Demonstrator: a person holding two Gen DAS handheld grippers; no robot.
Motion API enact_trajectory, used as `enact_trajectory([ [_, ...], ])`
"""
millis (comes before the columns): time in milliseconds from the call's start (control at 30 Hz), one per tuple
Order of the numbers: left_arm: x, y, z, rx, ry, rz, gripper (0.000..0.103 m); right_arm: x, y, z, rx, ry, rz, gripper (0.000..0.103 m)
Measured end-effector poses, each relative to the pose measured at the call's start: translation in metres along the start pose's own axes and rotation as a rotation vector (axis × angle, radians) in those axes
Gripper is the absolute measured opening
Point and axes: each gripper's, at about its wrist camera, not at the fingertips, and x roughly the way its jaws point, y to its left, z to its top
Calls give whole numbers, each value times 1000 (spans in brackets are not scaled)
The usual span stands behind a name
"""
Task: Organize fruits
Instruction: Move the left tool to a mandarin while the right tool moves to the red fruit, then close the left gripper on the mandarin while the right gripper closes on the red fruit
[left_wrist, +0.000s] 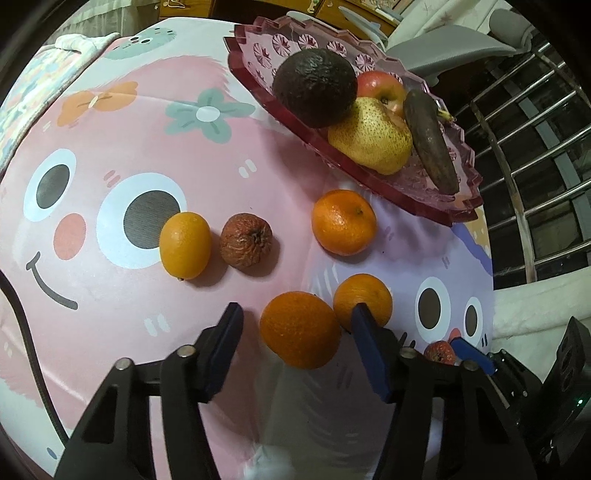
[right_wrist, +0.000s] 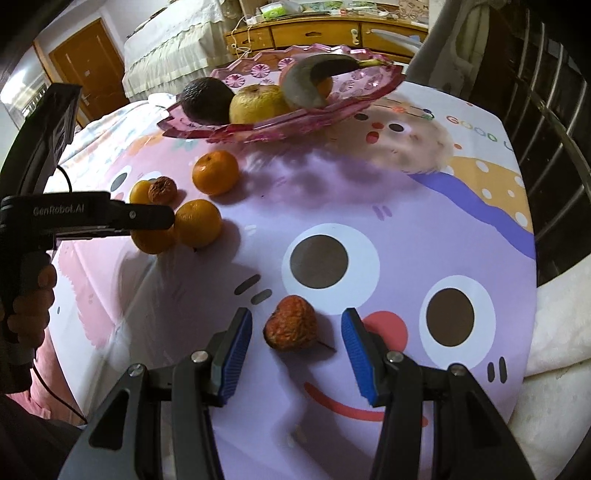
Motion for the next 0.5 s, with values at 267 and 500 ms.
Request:
enact_trajectory([
  [267,0,9,-4,-32,-1,-42,50,4,9,-2,-21,7,-6,42],
  [500,-2,9,-7,-38,-18,-63,41,4,14,-7,-34,15,-23,32],
])
